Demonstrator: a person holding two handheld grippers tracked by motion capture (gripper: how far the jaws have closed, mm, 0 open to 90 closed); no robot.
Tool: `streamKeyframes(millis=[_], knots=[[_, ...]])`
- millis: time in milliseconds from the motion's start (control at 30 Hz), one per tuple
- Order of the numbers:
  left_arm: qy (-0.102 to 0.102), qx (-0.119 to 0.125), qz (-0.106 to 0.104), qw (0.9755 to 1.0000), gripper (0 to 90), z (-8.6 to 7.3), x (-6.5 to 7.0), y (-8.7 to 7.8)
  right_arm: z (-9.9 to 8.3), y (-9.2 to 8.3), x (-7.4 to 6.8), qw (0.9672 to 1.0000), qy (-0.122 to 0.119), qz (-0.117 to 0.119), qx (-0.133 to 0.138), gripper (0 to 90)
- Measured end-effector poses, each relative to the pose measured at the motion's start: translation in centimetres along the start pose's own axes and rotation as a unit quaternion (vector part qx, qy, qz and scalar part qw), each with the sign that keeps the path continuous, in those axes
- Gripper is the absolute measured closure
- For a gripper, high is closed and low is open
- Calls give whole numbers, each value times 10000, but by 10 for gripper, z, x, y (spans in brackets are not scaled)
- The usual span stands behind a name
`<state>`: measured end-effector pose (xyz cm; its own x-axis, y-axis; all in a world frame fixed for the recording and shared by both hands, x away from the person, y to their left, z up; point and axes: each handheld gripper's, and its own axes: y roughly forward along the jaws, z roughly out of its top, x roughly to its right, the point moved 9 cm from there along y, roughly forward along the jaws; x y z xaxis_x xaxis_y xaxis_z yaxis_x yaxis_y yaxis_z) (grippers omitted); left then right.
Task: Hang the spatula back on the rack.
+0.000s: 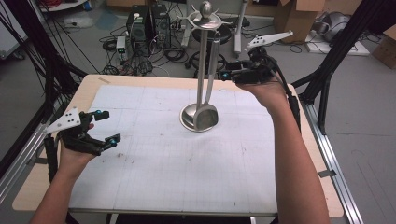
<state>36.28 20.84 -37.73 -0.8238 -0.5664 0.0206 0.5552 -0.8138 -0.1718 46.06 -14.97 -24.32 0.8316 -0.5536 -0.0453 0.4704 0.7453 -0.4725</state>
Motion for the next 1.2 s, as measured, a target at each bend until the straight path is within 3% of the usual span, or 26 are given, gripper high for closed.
streamKeyframes(millis=[133,367,500,1000,1200], knots=[[0,3,3,10000,18,0,0,0,-3,-7,-4,9999,48,65,75,454],[-8,-2,-8,10000,17,-1,0,0,-8,-15,-15,9995,-120,142,260,428],[-10,7,-22,10000,18,-1,0,0,-24,-19,-19,9991,-175,189,330,417],[-61,-62,-31,10000,17,-5,-1,3,-74,-42,-10,9971,142,78,747,382],[-69,-58,-45,9999,18,-5,0,3,-91,-48,-15,9949,209,191,965,380]])
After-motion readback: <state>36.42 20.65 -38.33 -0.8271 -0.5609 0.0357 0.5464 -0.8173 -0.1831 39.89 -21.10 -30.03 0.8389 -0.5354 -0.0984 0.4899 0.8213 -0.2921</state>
